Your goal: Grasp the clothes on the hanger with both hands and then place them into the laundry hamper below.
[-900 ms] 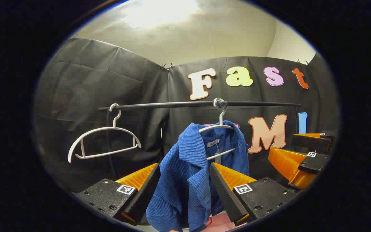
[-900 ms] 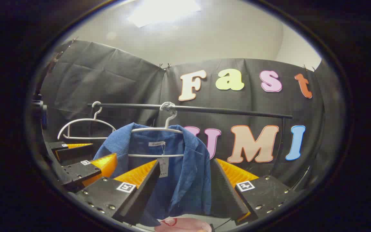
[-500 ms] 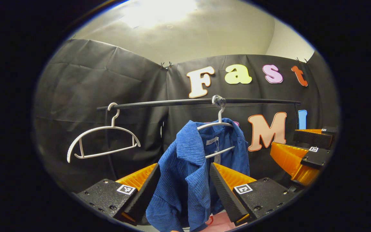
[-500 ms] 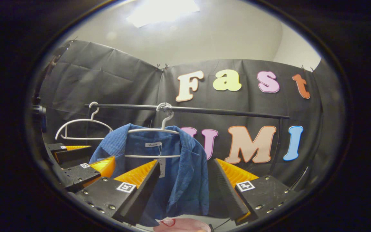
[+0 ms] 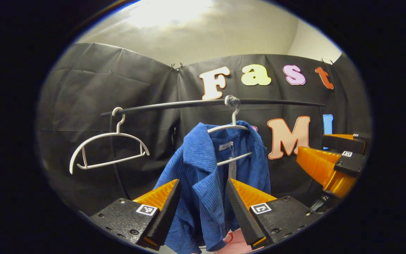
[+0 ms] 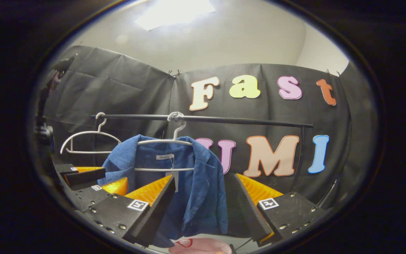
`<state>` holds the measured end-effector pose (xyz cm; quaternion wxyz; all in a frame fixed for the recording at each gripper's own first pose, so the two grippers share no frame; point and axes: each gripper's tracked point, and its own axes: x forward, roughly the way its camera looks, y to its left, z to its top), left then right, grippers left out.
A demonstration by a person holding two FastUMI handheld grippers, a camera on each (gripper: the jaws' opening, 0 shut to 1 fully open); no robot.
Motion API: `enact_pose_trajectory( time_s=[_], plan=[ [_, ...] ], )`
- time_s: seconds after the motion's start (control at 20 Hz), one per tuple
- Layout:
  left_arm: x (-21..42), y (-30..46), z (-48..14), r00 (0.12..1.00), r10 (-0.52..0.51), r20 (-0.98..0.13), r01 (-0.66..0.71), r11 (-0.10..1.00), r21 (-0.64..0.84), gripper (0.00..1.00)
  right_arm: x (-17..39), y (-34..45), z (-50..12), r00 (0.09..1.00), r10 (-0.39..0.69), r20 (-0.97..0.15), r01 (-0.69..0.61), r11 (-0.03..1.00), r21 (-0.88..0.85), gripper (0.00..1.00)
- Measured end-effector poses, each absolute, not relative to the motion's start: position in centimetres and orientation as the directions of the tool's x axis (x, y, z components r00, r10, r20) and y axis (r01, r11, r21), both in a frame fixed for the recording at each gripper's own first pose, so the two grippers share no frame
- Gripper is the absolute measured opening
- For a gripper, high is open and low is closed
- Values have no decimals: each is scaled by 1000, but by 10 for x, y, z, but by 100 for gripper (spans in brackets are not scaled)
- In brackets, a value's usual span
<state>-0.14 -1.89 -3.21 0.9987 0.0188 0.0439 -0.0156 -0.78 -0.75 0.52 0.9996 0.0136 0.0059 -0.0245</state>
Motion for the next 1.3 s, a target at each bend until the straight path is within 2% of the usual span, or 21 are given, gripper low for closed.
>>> enact_pose_trajectory(
  time_s=[0.2, 0.35, 0.65, 0.8, 1.3],
  plan=[
    [11, -16, -57, 992, 0, -130, 9, 997, 71, 75, -11, -12, 6, 998, -59, -15, 59, 998, 27, 98],
    [23, -12, -74, 986, 16, -167, -2, 996, 85, 64, -14, -12, 2, 998, -62, -24, 63, 998, 31, 97],
    [27, 7, -83, 977, 62, -202, -43, 995, 94, 7, -5, -16, -9, 998, -54, -36, 55, 998, 14, 98],
    [26, 5, -81, 979, 40, -201, -21, 995, 95, 4, 5, -13, -14, 999, -35, -35, 35, 999, 14, 98],
    [21, 4, -70, 983, -2, -186, 15, 997, 73, 3, 78, -2, -25, 999, 23, -29, -23, 1000, 12, 98]
  ],
)
